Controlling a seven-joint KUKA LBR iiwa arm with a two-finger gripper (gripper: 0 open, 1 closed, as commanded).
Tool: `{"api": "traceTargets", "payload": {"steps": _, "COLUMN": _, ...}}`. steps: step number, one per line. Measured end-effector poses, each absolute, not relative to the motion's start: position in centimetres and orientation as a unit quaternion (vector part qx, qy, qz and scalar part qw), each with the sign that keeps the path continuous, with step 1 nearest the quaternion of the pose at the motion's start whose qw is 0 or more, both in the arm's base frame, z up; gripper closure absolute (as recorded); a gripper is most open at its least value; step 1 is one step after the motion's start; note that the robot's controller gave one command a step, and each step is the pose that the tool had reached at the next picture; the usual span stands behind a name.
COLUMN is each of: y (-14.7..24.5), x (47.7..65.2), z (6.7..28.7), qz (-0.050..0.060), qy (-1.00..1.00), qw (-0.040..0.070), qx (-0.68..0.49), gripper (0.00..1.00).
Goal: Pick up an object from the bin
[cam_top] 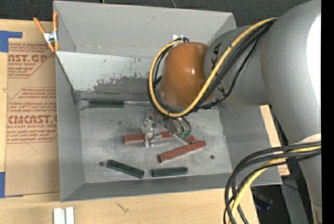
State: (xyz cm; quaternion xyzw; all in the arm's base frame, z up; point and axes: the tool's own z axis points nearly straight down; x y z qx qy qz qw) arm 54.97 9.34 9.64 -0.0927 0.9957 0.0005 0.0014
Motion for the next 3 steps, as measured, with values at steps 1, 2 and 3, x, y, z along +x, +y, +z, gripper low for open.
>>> {"api": "traceTargets", "payload": {"steps": 1, "y": 9.3, "x": 55.0, "z": 9.9, "qz": 0.000, "qy": 0.996, "qw": 0.001, "qx": -0.093, "gripper": 1.00}}
{"api": "traceTargets", "payload": {"steps": 2, "y": 9.3, "x": 54.9, "z": 10.3, "qz": 0.000, "qy": 0.996, "qw": 0.000, "qx": -0.093, "gripper": 1.00}}
{"api": "traceTargets", "payload": {"steps": 3, "y": 9.3, "x": 54.9, "z": 10.9, "qz": 0.000, "qy": 0.996, "qw": 0.000, "qx": -0.093, "gripper": 1.00}}
